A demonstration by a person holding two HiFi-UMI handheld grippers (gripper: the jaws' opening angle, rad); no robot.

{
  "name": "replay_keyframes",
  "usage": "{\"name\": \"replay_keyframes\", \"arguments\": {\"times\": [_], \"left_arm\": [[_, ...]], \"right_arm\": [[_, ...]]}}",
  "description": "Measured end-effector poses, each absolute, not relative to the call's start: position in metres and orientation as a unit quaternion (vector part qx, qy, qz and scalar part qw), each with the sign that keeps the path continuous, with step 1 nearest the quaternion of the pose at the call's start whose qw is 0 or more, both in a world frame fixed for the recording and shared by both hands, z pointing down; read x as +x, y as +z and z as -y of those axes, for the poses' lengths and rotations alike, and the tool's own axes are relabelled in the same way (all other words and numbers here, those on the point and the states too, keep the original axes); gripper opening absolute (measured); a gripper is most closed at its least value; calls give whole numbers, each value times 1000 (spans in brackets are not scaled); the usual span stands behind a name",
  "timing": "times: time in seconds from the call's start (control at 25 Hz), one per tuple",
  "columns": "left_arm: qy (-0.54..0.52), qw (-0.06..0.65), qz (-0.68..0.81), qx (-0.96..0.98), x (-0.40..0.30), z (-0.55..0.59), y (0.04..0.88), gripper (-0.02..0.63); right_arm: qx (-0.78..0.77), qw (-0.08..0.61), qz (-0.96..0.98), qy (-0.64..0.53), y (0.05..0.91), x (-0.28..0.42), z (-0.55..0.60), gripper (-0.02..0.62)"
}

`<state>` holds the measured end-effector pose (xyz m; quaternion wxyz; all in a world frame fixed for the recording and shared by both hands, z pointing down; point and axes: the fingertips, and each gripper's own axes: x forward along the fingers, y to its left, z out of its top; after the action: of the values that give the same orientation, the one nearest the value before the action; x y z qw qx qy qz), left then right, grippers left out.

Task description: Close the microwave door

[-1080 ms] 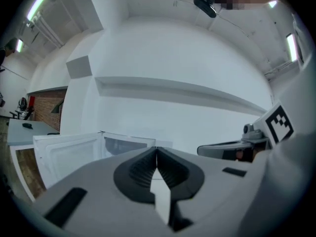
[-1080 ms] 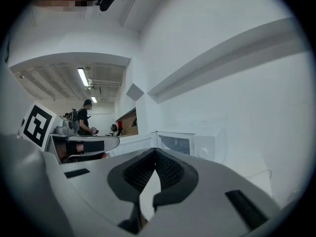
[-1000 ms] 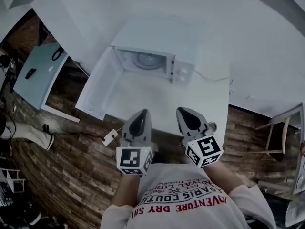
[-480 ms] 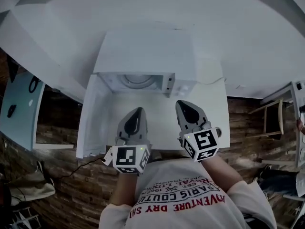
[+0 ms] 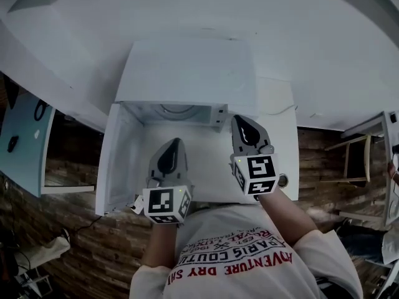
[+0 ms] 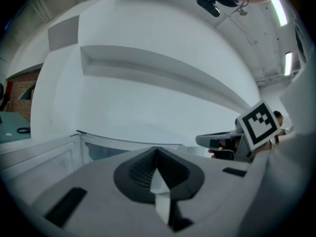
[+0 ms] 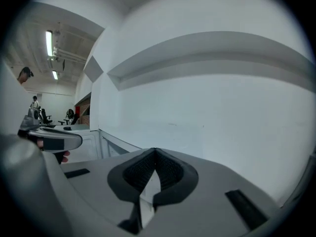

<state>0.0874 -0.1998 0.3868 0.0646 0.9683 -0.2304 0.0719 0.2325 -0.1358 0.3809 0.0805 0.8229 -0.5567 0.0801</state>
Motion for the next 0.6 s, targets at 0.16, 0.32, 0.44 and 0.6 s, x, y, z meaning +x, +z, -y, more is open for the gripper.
{"name": "replay_keyframes", "arguments": {"times": [0.16, 0.32, 0.44, 0.6], "left_arm": [[84, 66, 253, 962, 90, 201, 393, 6], [95, 66, 276, 954, 87, 200, 397, 6], [99, 68, 302, 946, 77, 199, 401, 6], [95, 73, 339, 933, 60, 196, 405, 6]], "right_arm": [[816, 83, 561, 110, 392, 249, 149, 11], [801, 92, 575, 139, 400, 256, 155, 11], [793, 89, 587, 140, 400, 257, 156, 11], [785, 80, 597, 145, 402, 259, 155, 11]]}}
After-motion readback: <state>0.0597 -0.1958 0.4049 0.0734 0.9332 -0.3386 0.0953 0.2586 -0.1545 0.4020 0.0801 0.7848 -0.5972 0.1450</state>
